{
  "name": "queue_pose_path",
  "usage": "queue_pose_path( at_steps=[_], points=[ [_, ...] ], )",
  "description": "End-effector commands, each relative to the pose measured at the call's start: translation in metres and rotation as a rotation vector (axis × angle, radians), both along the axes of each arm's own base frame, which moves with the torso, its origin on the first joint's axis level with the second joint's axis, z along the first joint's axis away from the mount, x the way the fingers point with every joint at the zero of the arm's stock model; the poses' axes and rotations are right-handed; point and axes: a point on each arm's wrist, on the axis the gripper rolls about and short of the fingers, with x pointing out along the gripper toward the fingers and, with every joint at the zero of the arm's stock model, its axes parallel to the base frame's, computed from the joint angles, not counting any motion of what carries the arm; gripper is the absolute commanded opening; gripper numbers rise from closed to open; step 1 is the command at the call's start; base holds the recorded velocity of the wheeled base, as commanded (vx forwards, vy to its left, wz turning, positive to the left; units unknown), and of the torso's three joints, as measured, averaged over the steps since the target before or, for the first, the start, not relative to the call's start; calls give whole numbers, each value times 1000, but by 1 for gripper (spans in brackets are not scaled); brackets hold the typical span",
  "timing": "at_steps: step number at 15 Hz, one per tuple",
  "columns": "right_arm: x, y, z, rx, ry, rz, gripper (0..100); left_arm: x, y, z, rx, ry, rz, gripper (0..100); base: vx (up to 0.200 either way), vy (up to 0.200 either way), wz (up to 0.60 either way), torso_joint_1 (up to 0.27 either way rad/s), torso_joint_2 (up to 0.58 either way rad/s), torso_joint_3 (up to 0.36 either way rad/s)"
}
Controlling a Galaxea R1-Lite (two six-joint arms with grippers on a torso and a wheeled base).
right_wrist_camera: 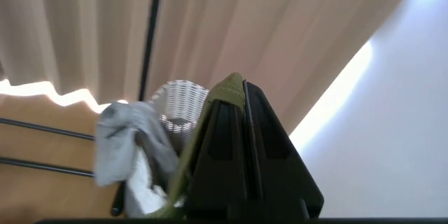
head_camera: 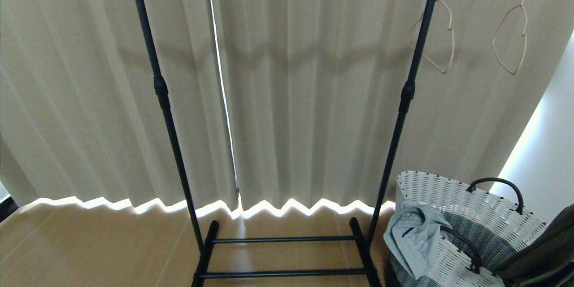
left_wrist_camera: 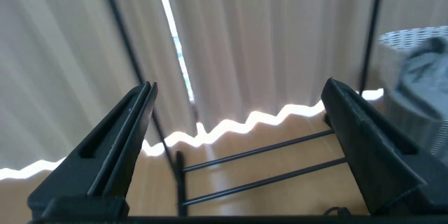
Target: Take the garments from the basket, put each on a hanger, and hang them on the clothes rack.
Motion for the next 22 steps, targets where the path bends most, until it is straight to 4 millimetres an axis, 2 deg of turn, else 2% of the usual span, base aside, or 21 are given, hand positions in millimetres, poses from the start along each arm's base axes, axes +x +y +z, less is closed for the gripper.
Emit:
queue_pose_path(
  at_steps=[1, 7, 9, 12, 13, 14, 15, 17, 18, 20, 22],
  points=[
    [2, 0, 1, -1, 2, 2, 0, 0, 0, 0, 1, -1, 1, 100, 0, 0, 0, 0, 0, 0],
    [2, 1, 4, 1, -5, 25, 0, 0, 0, 0, 23, -2, -3, 100, 0, 0, 0, 0, 0, 0],
    [1, 4, 4, 4, -7, 94, 0, 0, 0, 0, 8, 1, -1, 100, 0, 0, 0, 0, 0, 0],
    [17, 14, 15, 16, 23, 200, 0, 0, -1, 0, 13, -5, -25, 100, 0, 0, 0, 0, 0, 0],
    [19, 15, 15, 19, 32, 207, 0, 0, -1, 0, 12, -5, -31, 100, 0, 0, 0, 0, 0, 0],
    [27, 24, 9, 61, 94, 286, 0, -2, -2, 6, 12, -18, -99, 100, 0, 0, 0, 0, 0, 0],
    [31, 29, 11, 83, 109, 325, 0, -5, -2, 25, 15, -53, -126, 100, 0, 0, 0, 0, 0, 0],
    [43, 37, 20, 89, 121, 352, 0, 5, -2, 80, 12, -51, -171, 100, 0, 0, 0, 0, 0, 0],
    [49, 43, 19, 82, 145, 377, 0, 20, -3, 111, -10, -57, -212, 100, 0, 0, 0, 0, 0, 0],
    [58, 55, 20, 69, 170, 437, 0, 61, -10, 158, -50, -65, -303, 100, 0, 0, 0, 0, 0, 0],
    [69, 67, 37, 81, 125, 478, 0, 103, -21, 178, -45, 12, -344, 100, 0, 0, 0, 0, 0, 0]
  ],
)
